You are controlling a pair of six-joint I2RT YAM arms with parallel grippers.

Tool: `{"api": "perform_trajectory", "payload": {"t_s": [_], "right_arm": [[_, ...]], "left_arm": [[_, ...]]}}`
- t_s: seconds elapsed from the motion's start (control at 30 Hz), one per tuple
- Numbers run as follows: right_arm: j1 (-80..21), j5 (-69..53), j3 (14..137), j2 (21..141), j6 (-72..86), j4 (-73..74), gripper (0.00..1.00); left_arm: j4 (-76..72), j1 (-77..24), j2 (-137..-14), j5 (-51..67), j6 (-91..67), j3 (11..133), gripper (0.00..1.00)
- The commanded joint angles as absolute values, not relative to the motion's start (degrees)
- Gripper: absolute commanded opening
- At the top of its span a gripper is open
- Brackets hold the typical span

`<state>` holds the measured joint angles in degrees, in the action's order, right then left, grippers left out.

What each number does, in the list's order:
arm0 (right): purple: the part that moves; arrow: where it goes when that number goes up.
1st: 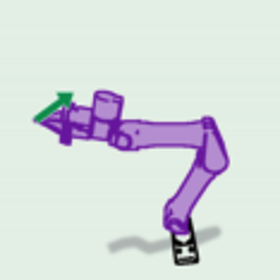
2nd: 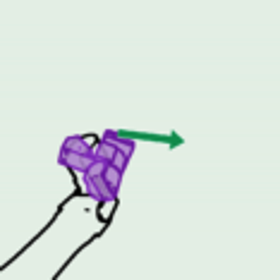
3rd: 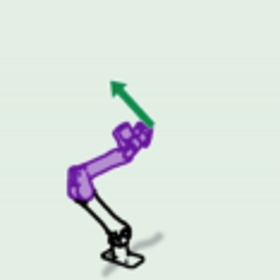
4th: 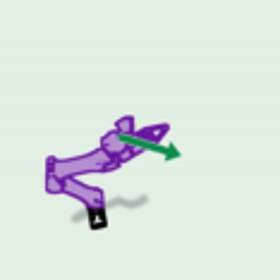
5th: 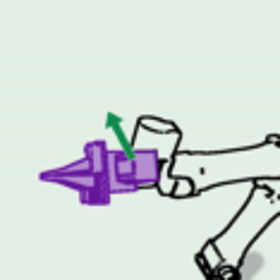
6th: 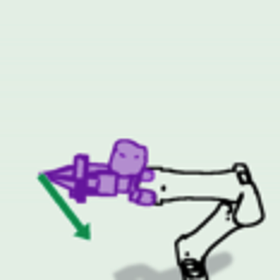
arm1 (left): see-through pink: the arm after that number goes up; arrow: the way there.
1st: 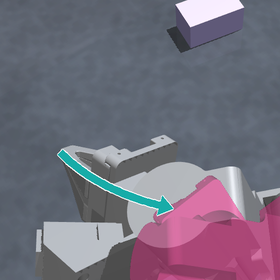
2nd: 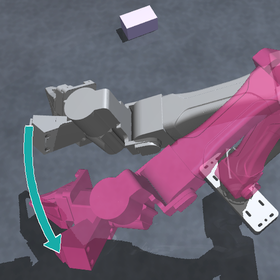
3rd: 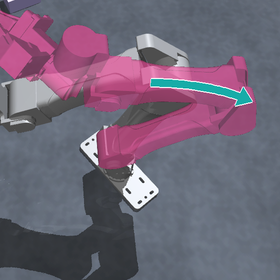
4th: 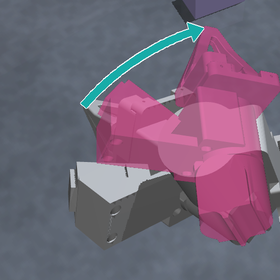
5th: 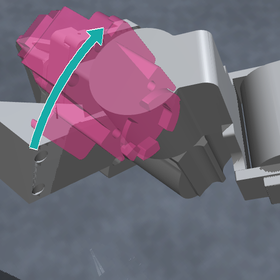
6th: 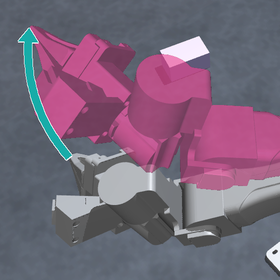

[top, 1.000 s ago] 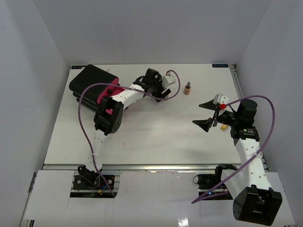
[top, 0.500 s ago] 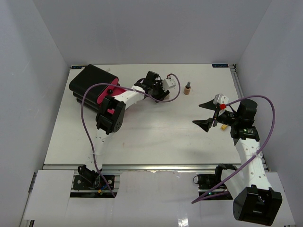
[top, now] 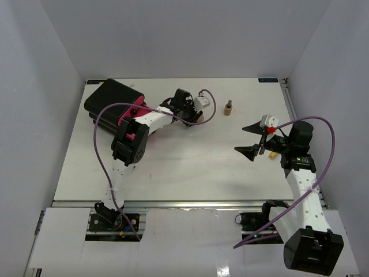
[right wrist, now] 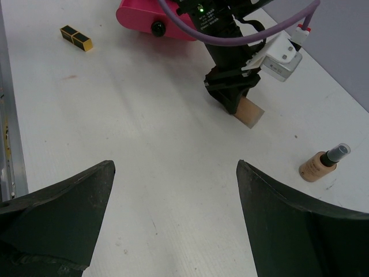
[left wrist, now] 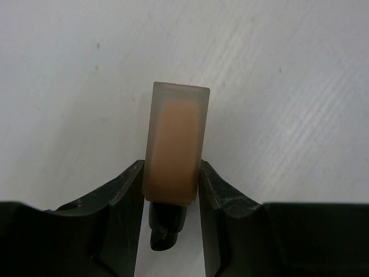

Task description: Organize the makeup

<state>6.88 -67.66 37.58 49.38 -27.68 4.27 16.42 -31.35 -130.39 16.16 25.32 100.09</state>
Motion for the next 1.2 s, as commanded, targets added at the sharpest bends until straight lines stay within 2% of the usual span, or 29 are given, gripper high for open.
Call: {"api": "perform_trajectory", "payload": {"t_s": [0.0, 0.4, 0.63, 0.87, 1.1, 1.17], "right_arm": [[7.4, -68.2, 37.9, 48.4, -28.6, 4.2, 0.93], [7.7, -68.9, 38.0, 47.1, -28.6, 4.6, 0.93], [7.7, -69.2, 38.1, 47.6, -28.0, 4.6, 0.93], [7.7, -69.5, 38.1, 47.7, -27.9, 4.5, 0.93], [7.7, -69.2, 37.8, 48.0, -28.0, 4.5, 0.93], [7.8, -69.2, 37.8, 48.0, -28.0, 4.5, 0.93]], "left_arm": [[14.0, -30.9, -114.8, 12.5, 18.7, 93.1, 0.00], [14.1, -27.4, -86.6, 5.1, 1.6, 66.6, 0.00], [16.7, -26.2, -73.4, -4.6, -5.3, 58.8, 0.00], [18.4, -25.2, -71.3, -19.0, -2.1, 57.3, 0.00], [16.5, -24.7, -81.6, -29.2, 3.4, 62.5, 0.00], [16.3, -24.5, -83.3, -29.1, 4.3, 64.0, 0.05]]}}
